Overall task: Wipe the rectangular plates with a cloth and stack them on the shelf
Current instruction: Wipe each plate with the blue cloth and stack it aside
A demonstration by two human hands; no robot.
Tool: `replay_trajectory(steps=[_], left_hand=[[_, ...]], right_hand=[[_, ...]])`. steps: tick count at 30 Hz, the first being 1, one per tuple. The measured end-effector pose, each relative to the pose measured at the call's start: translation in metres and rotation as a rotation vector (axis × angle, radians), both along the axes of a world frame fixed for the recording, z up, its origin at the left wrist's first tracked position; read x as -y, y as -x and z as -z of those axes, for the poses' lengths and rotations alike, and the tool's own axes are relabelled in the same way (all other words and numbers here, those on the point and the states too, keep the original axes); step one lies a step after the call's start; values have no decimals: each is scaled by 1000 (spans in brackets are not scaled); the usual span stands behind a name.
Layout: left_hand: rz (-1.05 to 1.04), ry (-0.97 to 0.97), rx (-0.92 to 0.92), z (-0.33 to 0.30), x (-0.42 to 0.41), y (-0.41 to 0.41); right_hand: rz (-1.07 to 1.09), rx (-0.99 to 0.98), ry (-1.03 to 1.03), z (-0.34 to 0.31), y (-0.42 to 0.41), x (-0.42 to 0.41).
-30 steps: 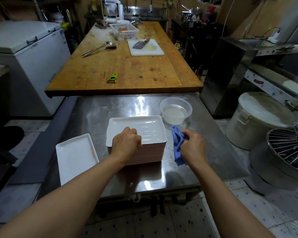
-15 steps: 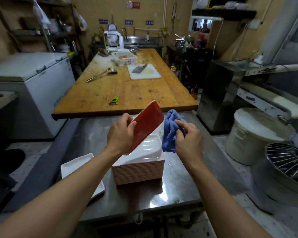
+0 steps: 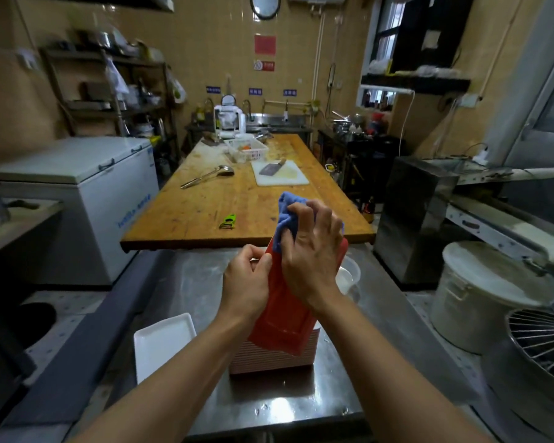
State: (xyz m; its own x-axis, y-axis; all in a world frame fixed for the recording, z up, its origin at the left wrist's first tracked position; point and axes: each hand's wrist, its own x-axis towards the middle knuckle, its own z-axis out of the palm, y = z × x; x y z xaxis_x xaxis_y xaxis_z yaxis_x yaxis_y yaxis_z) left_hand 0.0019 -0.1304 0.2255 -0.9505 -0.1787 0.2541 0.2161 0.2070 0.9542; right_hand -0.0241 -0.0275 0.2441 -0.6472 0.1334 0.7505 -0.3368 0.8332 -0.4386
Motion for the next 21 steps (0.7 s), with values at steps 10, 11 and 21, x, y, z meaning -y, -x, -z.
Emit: replay_trajectory(steps=[10,11,21], left_hand=[[-65,-269,111,-16,16,-13],[-58,-301,125,-18,17,-15],[-157,-706,205,-36,16,7]], right_hand=[[-229,46,272,9,5,-28],[-245,77,301,7,5,-30],[-252,244,327,20,-14,-8]])
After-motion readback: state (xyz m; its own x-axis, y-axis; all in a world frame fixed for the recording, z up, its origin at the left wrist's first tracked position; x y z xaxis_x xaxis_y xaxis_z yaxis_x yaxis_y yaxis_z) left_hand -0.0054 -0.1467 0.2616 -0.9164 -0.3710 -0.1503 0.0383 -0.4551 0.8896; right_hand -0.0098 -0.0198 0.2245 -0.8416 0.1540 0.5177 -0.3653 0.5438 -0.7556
